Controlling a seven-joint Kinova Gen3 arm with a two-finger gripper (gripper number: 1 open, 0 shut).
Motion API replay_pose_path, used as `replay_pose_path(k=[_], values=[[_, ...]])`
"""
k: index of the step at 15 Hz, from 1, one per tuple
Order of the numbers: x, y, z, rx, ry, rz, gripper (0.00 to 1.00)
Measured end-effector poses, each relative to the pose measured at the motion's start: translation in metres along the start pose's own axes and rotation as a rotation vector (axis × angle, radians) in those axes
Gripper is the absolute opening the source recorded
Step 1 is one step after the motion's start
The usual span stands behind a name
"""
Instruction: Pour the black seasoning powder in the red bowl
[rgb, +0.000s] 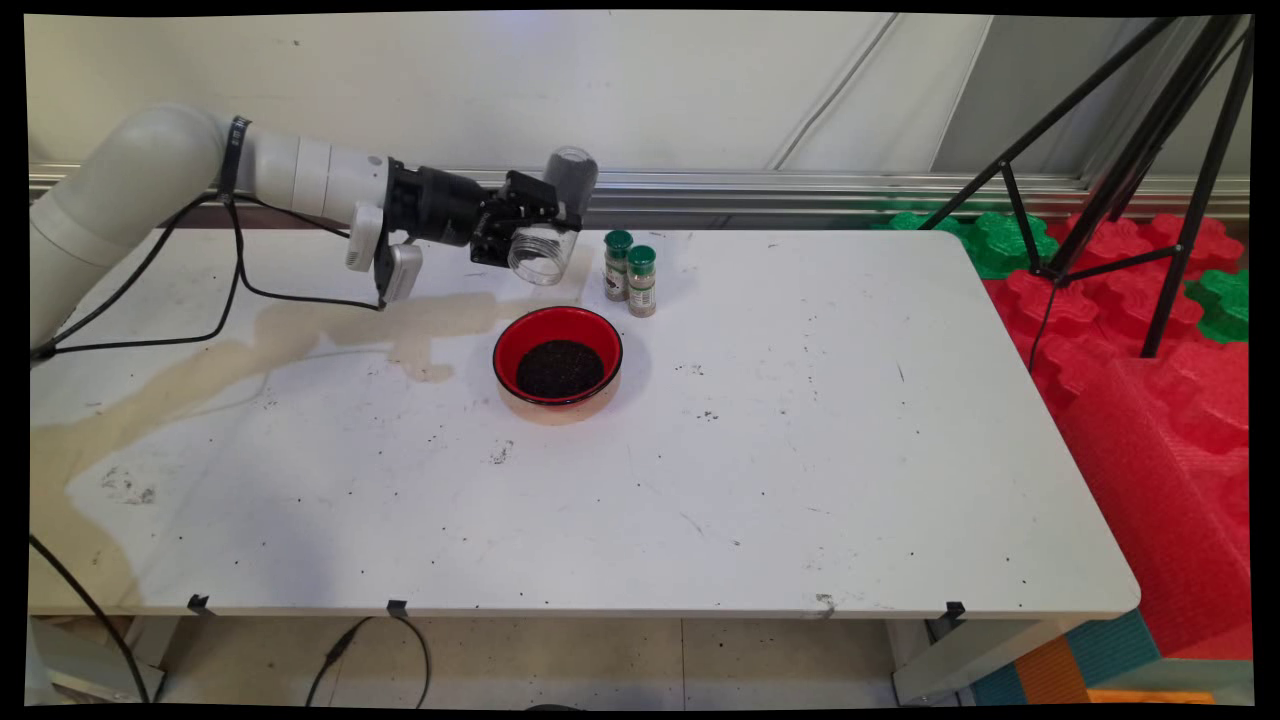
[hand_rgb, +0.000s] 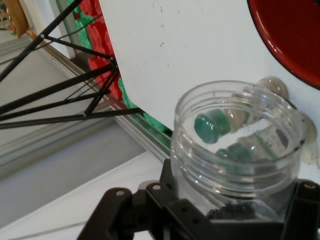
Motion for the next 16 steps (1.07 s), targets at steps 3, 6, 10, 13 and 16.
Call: replay_pose_path(k=[3,6,10,13,16], values=[[0.002,-0.002,-0.002,0.005,-0.005,0.049,0.0],[0.005,-0.004,-0.004,0.01,-0.01,0.091,0.0],[0.009,-0.007,-0.007,0.019,-0.016,0.149,0.0],[0.012,-0.008,-0.009,0.022,-0.019,0.175,0.0],[0.015,-0.01,-0.011,0.028,-0.022,0.207,0.0]])
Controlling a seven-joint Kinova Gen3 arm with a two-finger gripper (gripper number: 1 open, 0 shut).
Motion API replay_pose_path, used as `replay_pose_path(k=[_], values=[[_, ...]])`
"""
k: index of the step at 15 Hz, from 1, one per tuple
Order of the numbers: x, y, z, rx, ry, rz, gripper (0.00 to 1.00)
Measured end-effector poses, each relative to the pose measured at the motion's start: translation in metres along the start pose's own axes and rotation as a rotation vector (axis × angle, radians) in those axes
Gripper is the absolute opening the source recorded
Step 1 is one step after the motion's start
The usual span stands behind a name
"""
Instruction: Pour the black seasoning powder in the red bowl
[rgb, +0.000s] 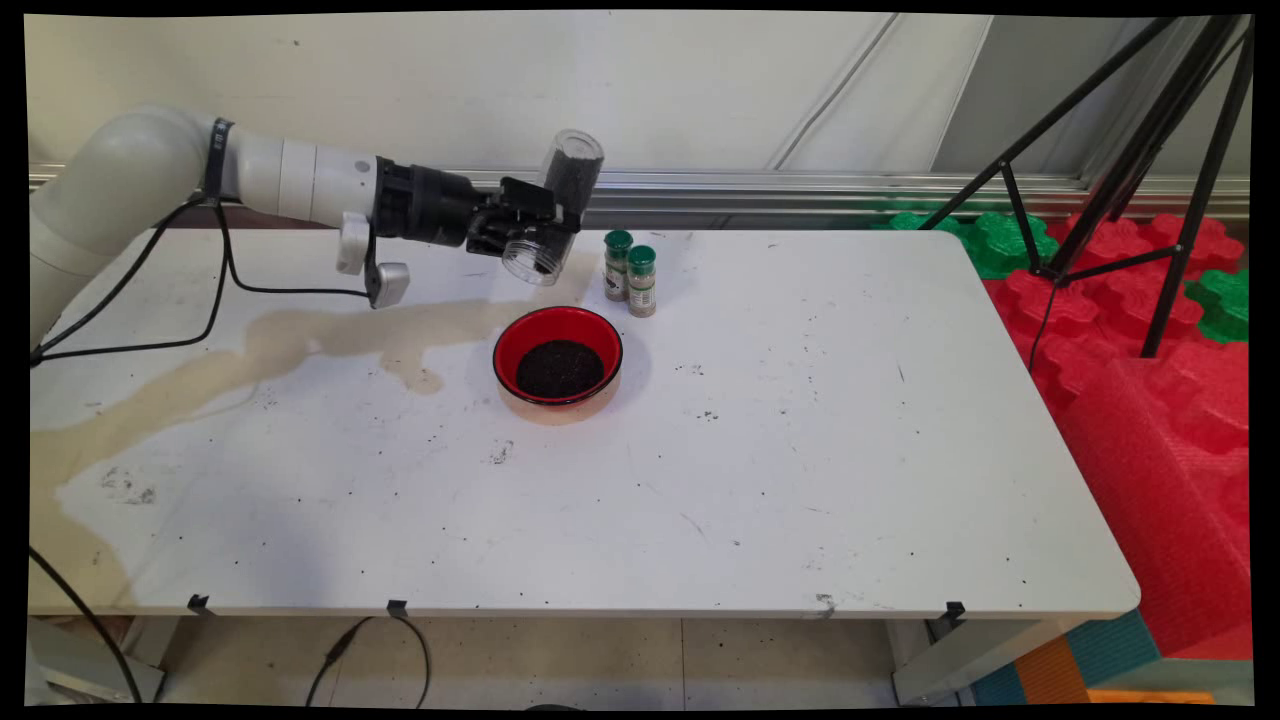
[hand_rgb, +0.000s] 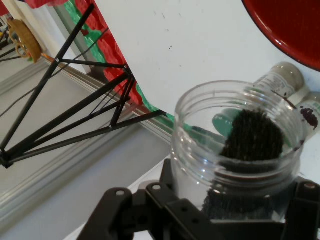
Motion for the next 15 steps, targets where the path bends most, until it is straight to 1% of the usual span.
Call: replay_pose_path(k=[7,15], values=[[0.0049,-0.0045,-0.0035,0.009,-0.005,0.046,0.0],[0.0108,-0.0084,-0.0059,0.014,-0.012,0.077,0.0]])
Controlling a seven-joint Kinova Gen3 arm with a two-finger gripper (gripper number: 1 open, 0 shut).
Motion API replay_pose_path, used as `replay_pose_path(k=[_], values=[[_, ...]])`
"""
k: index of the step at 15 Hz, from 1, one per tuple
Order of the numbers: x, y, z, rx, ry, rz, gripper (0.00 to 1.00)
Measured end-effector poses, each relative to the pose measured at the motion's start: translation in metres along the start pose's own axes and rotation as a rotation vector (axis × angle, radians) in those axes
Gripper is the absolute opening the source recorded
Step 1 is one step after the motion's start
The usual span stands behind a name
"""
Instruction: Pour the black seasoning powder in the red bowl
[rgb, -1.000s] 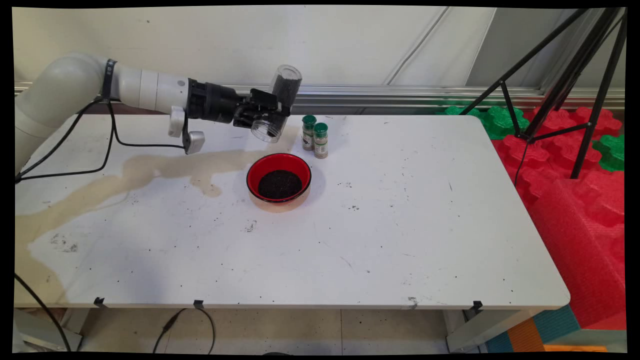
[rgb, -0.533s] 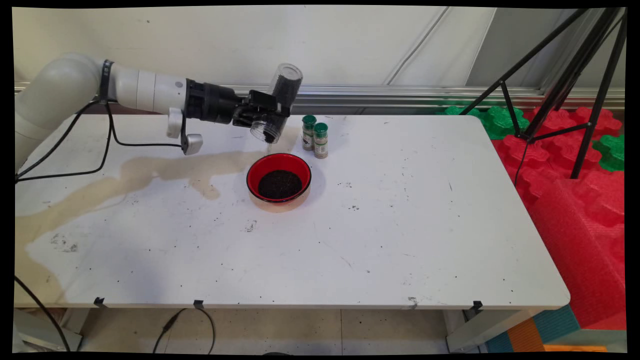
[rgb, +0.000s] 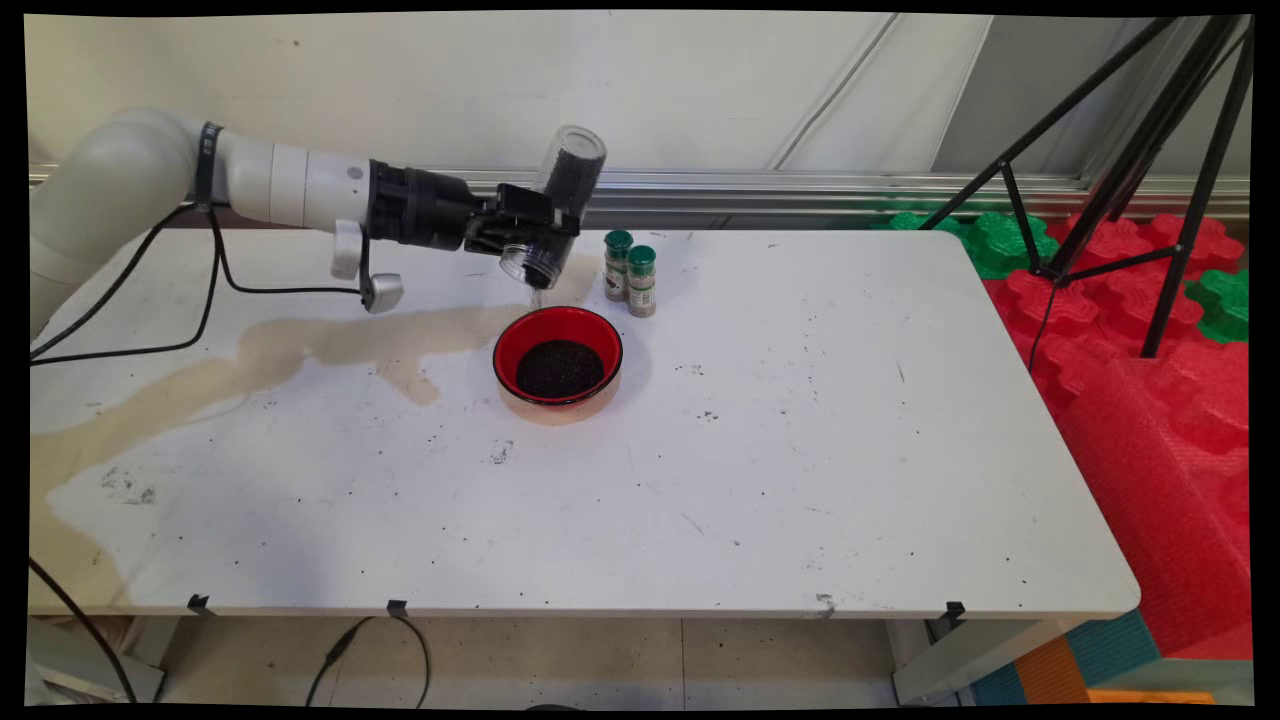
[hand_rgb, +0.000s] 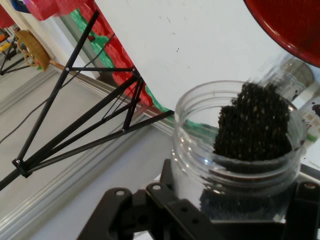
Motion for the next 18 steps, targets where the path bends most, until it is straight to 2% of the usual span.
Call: replay_pose_path(k=[18], values=[[0.006,-0.0011,0.0037,-0.014,-0.019,0.073,0.0]])
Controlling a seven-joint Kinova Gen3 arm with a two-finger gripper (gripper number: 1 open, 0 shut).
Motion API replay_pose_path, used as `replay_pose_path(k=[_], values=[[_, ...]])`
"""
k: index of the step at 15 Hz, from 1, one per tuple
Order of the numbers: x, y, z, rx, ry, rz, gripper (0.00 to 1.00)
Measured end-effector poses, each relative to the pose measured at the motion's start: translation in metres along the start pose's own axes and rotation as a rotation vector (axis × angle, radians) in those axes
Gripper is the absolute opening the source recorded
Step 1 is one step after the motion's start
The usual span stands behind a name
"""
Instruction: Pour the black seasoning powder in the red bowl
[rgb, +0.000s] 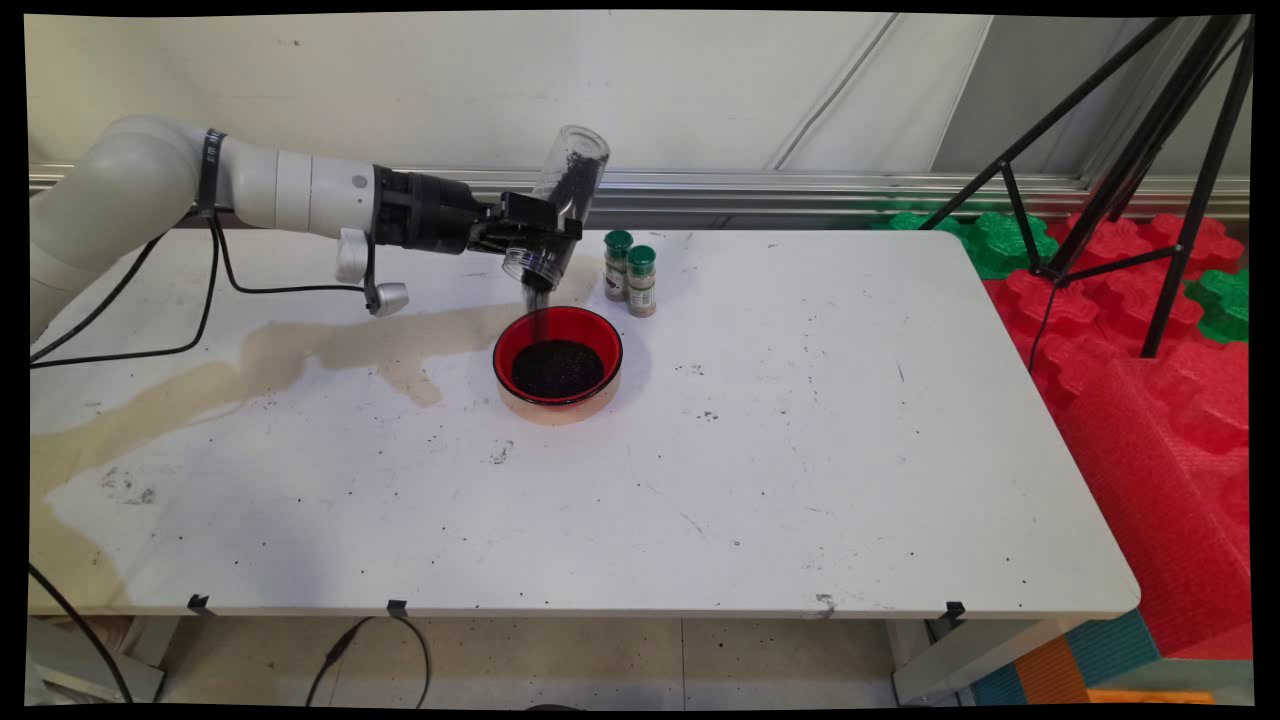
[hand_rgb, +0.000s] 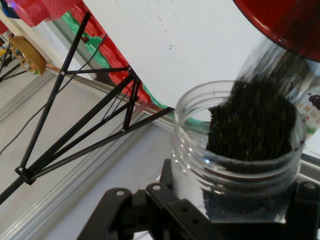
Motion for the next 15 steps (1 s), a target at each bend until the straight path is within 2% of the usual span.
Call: replay_pose_path(k=[15], values=[[0.0034,-0.0003,-0.0009,0.001,-0.001,0.067,0.0]])
